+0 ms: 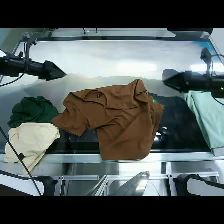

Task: Fold the shirts.

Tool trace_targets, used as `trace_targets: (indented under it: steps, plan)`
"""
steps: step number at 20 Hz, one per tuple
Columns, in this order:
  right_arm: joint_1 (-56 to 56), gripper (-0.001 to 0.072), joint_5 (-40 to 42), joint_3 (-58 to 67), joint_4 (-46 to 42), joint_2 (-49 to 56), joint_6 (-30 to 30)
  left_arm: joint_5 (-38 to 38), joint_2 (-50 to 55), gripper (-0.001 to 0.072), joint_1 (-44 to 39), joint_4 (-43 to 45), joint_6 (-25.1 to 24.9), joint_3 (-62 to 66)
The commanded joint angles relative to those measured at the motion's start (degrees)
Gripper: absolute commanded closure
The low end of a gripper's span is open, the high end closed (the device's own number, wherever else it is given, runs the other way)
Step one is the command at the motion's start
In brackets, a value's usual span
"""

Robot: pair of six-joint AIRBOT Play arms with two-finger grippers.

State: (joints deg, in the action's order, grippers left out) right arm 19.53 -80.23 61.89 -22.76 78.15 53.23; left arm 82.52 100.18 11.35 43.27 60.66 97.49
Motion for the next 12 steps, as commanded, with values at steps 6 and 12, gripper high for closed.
trace_targets:
  steps: [6,12]
  plan:
    - [2.64,0.0196,16.76,-28.79,-17.59,-17.40,8.09,2.03,5.55,0.0410,-0.52,17.11,1.36,1.33]
    - [2.58,0.0329,20.41,-29.66,-17.57,-13.90,6.58,1.55,12.15,0.0410,-0.63,17.22,1.33,1.33]
